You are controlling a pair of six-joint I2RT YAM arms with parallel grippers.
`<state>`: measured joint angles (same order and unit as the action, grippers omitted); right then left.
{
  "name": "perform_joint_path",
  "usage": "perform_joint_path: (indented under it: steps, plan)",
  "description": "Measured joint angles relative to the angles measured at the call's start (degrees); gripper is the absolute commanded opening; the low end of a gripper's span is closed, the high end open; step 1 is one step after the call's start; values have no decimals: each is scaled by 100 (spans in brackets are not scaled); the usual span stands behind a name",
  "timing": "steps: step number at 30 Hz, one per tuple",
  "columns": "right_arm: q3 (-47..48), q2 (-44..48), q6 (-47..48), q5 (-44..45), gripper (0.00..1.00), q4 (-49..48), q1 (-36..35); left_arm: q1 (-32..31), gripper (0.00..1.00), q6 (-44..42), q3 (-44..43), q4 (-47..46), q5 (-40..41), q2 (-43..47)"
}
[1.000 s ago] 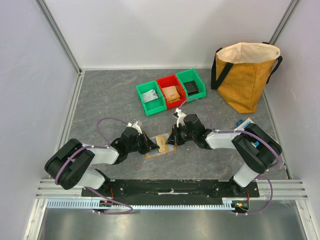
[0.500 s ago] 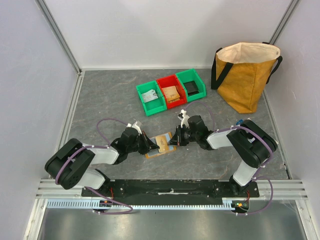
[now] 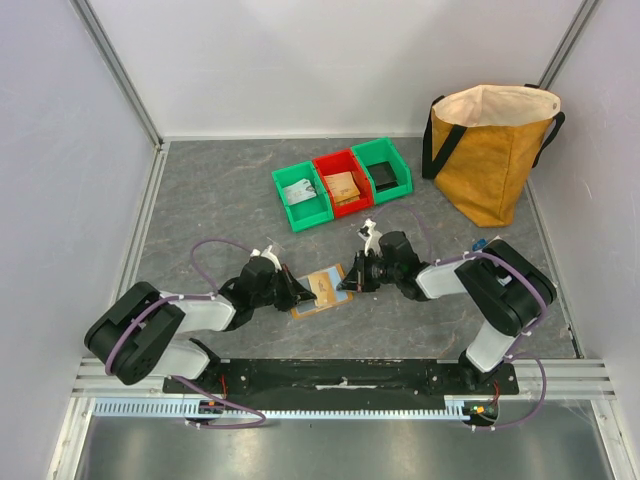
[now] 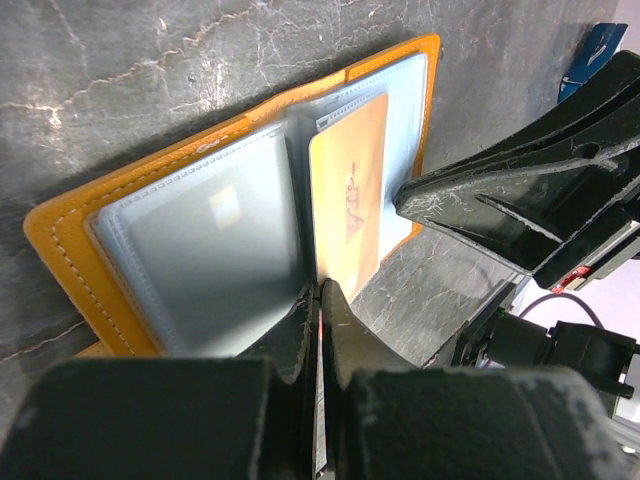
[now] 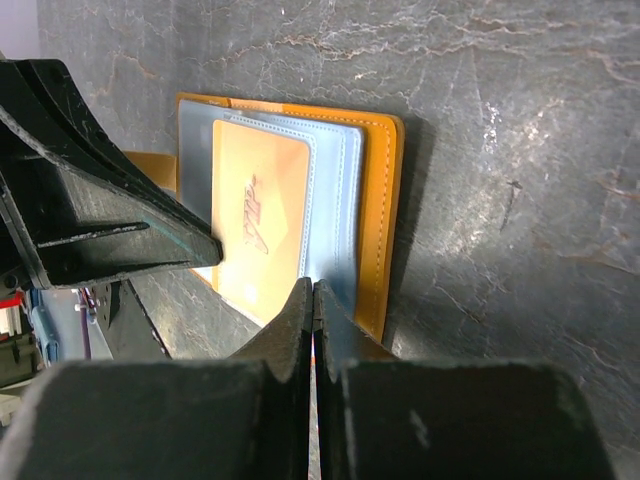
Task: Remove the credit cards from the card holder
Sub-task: Remove the credit card from the card holder.
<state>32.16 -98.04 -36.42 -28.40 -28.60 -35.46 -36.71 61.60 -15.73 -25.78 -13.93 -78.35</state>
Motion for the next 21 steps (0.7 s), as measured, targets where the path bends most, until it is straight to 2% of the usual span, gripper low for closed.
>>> perform_joint_path:
  steps: [8, 21]
  plan:
    - [-98, 83, -24, -302, 8, -170, 72, 0, 2, 0, -39, -4, -17, -63]
    - [94, -334, -245, -811, 8, -540, 76, 0, 4, 0, -50, -7, -20, -81]
